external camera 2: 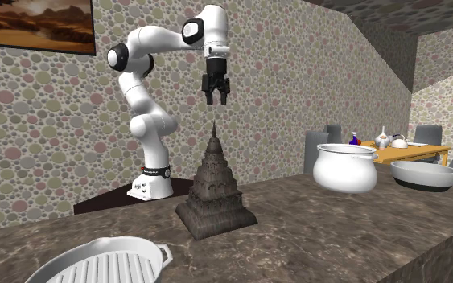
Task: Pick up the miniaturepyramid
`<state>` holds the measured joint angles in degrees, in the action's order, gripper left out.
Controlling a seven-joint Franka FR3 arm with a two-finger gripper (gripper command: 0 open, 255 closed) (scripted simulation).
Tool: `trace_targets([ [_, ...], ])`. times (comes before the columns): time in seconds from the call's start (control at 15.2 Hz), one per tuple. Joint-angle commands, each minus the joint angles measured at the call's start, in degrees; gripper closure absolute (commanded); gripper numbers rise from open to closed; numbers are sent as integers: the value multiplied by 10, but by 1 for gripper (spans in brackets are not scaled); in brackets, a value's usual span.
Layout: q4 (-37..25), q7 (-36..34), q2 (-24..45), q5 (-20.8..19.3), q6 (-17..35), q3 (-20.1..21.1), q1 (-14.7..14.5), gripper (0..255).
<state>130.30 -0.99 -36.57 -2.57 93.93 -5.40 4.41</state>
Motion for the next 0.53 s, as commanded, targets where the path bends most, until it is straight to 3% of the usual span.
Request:
trace_targets([
  [0.0, -10, -12, 35, -2, 19, -10, 11, 0],
  [0.46, -61, -41, 164, 0, 74, -54, 46, 0],
])
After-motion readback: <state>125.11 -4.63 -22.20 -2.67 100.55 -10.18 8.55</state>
